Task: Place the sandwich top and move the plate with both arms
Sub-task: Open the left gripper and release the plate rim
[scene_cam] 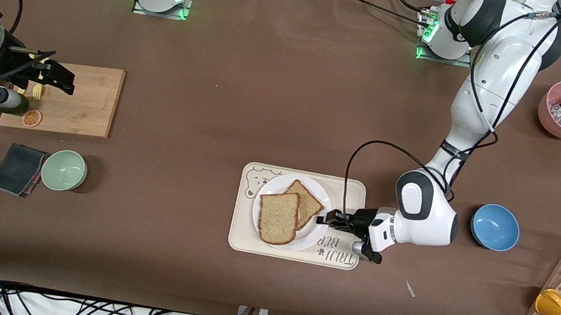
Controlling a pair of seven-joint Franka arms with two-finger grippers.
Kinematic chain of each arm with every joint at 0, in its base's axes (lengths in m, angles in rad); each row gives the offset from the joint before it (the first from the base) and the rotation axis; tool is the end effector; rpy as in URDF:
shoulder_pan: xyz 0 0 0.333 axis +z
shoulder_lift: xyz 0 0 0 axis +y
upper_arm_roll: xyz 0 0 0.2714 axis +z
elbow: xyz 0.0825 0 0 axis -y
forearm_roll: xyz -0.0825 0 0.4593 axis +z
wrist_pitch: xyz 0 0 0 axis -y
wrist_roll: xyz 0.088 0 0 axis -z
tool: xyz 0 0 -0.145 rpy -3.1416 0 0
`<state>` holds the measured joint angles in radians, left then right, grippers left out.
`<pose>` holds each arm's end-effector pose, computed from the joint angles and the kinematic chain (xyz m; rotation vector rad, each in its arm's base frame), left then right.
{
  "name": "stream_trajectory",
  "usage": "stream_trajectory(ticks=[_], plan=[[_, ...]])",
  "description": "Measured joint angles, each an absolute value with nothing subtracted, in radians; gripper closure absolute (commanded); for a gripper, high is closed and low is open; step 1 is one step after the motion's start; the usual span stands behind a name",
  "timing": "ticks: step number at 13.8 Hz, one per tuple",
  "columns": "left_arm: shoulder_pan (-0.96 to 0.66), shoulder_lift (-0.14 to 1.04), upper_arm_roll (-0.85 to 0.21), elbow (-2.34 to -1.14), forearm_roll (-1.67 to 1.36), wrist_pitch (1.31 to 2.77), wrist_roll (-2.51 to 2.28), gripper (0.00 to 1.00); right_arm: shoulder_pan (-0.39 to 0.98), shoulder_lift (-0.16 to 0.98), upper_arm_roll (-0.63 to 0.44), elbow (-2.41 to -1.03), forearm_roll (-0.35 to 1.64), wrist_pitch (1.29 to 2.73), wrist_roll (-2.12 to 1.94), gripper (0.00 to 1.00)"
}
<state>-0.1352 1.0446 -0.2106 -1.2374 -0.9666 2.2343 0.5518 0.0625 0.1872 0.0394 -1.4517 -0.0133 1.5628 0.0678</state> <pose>0.7316 -0.2855 0.0526 2.2225 -0.1501 0.0620 0.6690 0.0649 0.4842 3.1266 0.0533 -0.1176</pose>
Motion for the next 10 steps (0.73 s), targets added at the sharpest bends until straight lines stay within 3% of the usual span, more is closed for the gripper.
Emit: stream_trajectory(ticks=[5, 6, 7, 10], plan=[[-0.13, 1.047, -0.21, -1.237, -0.967, 2.234, 0.55, 1.0, 0.063, 0.187, 0.039, -1.452, -0.013, 1.563, 0.068, 0.0], [-0.13, 1.047, -0.21, -1.237, -0.967, 2.234, 0.549, 0.94, 0.063, 0.187, 0.039, -1.452, -0.013, 1.563, 0.068, 0.0], [-0.13, 1.048, -0.21, -1.237, -0.967, 2.234, 0.548, 0.01, 0.063, 0.187, 0.039, -1.452, -0.013, 1.563, 0.068, 0.0], [-0.129, 1.054, -0.207, -1.237, -0.967, 2.234, 0.547, 0.0, 0.063, 0.189, 0.039, -1.452, -0.013, 1.563, 0.068, 0.0]])
